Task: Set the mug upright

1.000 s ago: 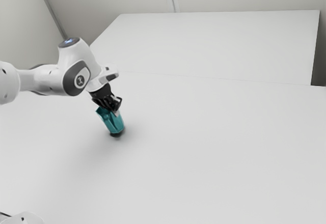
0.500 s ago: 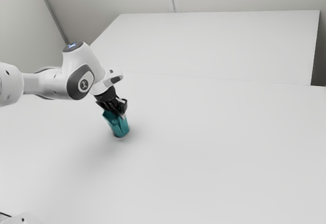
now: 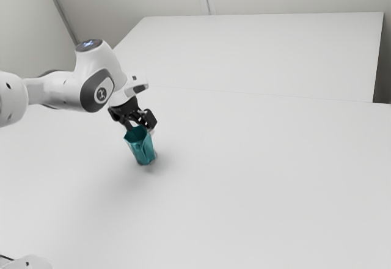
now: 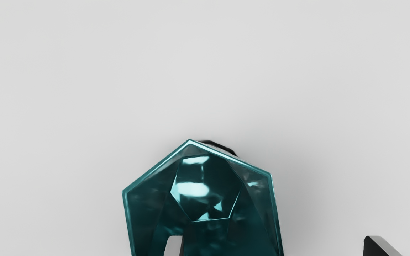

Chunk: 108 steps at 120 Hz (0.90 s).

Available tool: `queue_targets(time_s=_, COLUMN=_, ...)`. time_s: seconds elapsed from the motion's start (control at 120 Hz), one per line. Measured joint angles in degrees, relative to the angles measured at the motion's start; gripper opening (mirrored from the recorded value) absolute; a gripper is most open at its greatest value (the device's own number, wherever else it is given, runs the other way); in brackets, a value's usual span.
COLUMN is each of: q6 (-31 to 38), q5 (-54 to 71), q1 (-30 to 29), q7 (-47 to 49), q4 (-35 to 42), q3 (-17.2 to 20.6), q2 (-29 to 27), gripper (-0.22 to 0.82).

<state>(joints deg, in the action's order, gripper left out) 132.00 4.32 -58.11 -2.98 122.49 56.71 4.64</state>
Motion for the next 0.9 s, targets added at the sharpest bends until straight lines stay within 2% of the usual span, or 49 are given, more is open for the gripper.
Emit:
queue_targets(time_s=0.225, q6=-6.4, q5=-0.6, q1=0.0, q7=0.0, q4=-4.7, q3=0.1, q2=-1.5, gripper=0.58)
queue_targets(time_s=0.533, q6=-25.1, q5=-2.1, q1=0.6, q7=-0.5, q4=-25.0, q3=0.0, q2=-1.0, gripper=0.60)
queue_targets(time_s=0.625, q6=-29.9, q5=-2.0, q1=1.8, q7=-0.6, q4=-30.7, q3=-2.1, q2=-0.8, gripper=0.60)
queue_targets(time_s=0.667, q6=-32.2, q5=-2.0, q1=5.4, q7=-0.6, q4=-33.0, q3=-6.1, q2=-0.8, gripper=0.60)
queue_targets(time_s=0.7, q6=-33.9, q5=-2.0, q1=10.3, q7=-0.6, q4=-34.4, q3=-11.3, q2=-0.9, gripper=0.60)
queue_targets(time_s=0.842, q6=-38.8, q5=-2.0, q1=42.2, q7=-0.6, q4=-36.1, q3=-43.7, q2=-2.0, gripper=0.60)
queue_targets(time_s=0.9, q6=-40.1, q5=-2.0, q1=52.5, q7=-0.4, q4=-36.6, q3=-53.5, q2=-2.4, gripper=0.60)
